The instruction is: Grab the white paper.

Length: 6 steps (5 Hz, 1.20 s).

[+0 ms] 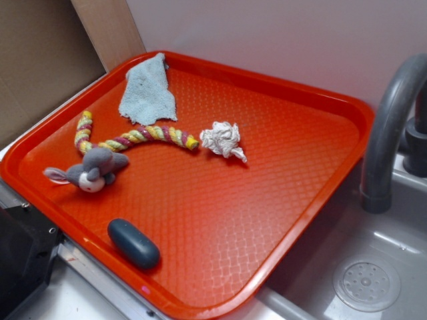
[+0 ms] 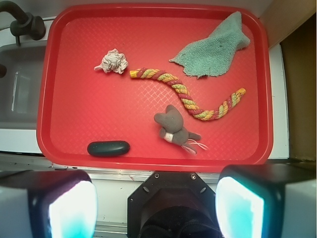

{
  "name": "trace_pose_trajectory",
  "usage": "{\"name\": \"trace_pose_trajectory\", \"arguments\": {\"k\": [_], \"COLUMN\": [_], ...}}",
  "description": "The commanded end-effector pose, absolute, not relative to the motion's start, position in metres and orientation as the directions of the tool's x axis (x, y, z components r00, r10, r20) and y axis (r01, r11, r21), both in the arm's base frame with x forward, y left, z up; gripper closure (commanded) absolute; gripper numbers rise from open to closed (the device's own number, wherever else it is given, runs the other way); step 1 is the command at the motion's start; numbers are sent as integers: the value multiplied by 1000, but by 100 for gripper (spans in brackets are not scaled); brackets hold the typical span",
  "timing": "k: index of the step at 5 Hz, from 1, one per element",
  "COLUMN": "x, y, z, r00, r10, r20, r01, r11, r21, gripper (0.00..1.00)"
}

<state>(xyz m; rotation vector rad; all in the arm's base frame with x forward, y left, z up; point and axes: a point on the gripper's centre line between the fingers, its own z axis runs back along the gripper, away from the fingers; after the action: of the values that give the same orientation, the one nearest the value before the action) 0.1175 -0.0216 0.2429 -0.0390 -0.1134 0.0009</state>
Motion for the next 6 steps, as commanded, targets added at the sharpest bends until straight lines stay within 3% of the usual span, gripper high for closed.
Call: {"name": "trace_pose_trajectory", "arguments": {"k": [1, 2, 3, 4, 5, 6], "x": [118, 133, 154, 173, 221, 258], "y": [-22, -40, -56, -69, -101, -114], "z": [243, 236, 230, 218, 169, 126], "r00": [994, 983, 977, 967, 949, 949], "r10": [3, -48, -20, -43, -176, -206], "r20": [113, 180, 213, 251, 261, 239], "r01": [1, 63, 33, 73, 221, 241], "r11": [999, 995, 998, 991, 963, 962], "r21": [-39, -79, -58, -109, -155, -129], "gripper": [0, 0, 0, 0, 0, 0]}}
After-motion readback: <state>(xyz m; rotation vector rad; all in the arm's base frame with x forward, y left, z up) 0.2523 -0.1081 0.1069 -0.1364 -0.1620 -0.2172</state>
